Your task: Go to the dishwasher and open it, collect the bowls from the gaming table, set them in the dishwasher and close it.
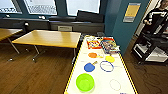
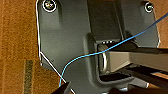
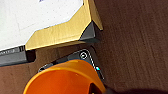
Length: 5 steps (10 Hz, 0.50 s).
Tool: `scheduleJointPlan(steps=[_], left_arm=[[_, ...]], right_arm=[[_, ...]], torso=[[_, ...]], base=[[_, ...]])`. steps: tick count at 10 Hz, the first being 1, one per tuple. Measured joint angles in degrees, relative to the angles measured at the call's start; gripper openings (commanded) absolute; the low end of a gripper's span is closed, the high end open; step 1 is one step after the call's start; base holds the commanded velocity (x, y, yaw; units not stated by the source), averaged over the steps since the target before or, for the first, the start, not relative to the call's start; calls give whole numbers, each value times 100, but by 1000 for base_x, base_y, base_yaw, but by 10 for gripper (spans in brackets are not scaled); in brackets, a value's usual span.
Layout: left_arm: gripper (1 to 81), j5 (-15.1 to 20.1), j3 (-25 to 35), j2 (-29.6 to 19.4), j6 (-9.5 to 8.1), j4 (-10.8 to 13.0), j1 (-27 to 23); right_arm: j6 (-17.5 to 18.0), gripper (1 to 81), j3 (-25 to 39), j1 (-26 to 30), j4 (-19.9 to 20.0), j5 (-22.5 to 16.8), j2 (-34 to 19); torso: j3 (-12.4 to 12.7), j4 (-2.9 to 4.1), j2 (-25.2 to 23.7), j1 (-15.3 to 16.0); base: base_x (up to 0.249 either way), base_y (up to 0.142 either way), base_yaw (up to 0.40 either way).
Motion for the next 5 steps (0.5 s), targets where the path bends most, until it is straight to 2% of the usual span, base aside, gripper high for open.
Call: scheduleJointPlan(steps=[3,5], left_arm=[[811,2,5,12,5,0,-41],[811,5,5,-7,5,0,-39]], right_arm=[[-1097,10,218,-902,716,834,-277],[-1497,10,243,-1731,981,1510,-174]], torso=[[2,0,0,-2],[2,0,0,-2]], base=[[0,0,0],[0,0,0]])
